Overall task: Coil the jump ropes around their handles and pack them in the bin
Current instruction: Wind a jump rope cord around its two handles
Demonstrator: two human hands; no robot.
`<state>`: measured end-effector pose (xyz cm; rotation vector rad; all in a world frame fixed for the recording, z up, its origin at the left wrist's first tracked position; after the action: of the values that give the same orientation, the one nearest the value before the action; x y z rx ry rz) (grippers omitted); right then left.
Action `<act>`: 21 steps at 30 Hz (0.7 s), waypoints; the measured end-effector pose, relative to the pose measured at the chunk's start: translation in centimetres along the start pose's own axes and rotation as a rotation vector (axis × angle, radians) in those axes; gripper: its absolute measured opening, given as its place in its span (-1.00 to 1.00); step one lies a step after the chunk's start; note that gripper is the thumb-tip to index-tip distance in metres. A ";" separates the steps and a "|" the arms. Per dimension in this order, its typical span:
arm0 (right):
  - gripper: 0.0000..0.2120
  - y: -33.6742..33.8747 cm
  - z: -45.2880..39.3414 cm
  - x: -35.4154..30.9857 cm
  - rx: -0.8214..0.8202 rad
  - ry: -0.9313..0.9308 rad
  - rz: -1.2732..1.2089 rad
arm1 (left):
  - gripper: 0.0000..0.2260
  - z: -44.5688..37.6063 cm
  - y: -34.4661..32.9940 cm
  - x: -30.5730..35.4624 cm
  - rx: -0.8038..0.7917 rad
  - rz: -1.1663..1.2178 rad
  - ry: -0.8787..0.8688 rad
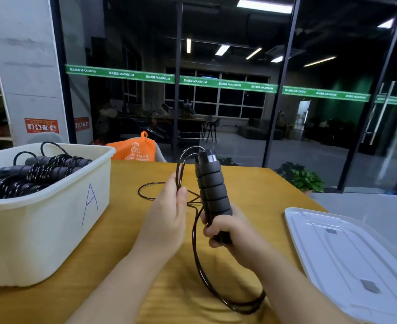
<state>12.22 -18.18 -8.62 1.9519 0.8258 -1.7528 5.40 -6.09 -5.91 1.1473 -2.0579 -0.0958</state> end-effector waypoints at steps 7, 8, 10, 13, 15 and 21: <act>-0.57 0.4 0.0 -0.3 0.057 -0.012 -0.310 | -0.57 1.5 -2.6 1.5 -0.137 -0.124 -0.133; -0.55 0.3 0.0 -0.3 0.050 -0.017 -0.286 | -0.59 1.3 -2.4 1.7 -0.112 -0.081 -0.108; -0.60 0.0 0.2 -0.4 0.044 -0.007 -0.241 | -0.57 1.1 -1.9 2.1 -0.098 0.094 0.007; -0.60 0.1 0.2 -0.4 0.061 0.001 -0.204 | -0.82 0.8 -1.7 2.0 -0.121 0.248 0.123; -0.65 0.4 0.1 -0.6 0.065 0.018 -0.209 | -0.73 1.0 -1.9 2.0 -0.163 0.146 0.052; -0.58 0.9 0.2 -1.6 0.093 0.072 -0.306 | -0.33 1.4 -2.6 2.2 -0.240 -0.283 -0.107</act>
<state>12.58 -19.23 -7.13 2.0459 1.1384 -1.9290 5.61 -9.68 -6.71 1.2953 -1.9001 -0.5381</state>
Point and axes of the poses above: each hand's wrist, its own z-axis away from the middle knuckle, its own y-axis out of the back of the hand, x = y × z, the point moved 4 cm from there along -z, towards the middle knuckle, and after that the axes turned 7 degrees about -z, right-handed, at the moved point
